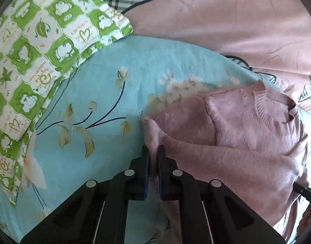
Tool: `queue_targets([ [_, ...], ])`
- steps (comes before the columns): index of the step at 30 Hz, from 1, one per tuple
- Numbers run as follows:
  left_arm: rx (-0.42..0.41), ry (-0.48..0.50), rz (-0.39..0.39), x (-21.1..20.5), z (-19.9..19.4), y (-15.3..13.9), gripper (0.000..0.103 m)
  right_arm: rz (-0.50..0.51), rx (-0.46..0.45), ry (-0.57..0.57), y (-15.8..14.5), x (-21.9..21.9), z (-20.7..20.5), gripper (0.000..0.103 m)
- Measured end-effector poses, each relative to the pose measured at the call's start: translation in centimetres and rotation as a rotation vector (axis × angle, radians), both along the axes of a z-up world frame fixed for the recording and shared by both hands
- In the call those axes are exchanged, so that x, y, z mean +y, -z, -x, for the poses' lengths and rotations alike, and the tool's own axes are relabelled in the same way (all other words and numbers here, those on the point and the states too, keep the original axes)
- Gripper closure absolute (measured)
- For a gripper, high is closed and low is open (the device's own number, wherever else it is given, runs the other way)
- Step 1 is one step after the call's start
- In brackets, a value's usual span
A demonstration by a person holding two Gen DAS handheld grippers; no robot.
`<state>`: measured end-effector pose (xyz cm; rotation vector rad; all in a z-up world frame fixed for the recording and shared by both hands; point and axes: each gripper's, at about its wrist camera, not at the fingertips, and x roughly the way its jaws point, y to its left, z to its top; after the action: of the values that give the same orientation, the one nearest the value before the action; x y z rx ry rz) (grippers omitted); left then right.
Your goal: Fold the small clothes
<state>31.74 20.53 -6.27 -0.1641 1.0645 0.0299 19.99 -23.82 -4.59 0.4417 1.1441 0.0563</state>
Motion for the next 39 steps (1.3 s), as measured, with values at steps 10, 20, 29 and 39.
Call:
queue_targets([
  [10,-0.047,0.02,0.073,1.0,8.5,-4.8,0.042,-0.014,-0.063,0.0,-2.5,0.9,1.3,0.096],
  [20,0.082,0.117,-0.253,-6.5,14.1,1.1,0.057,-0.027,-0.067,-0.032,-2.6,3.3,1.6,0.096],
  [29,0.092,-0.195,0.034,-0.5,12.8,2.5,0.078,-0.031,-0.069,-0.046,-2.3,4.5,0.3,0.096],
  [39,0.06,-0.168,0.117,0.4,16.2,-0.2,0.076,-0.021,-0.009,0.008,0.1,2.2,0.0,0.096],
])
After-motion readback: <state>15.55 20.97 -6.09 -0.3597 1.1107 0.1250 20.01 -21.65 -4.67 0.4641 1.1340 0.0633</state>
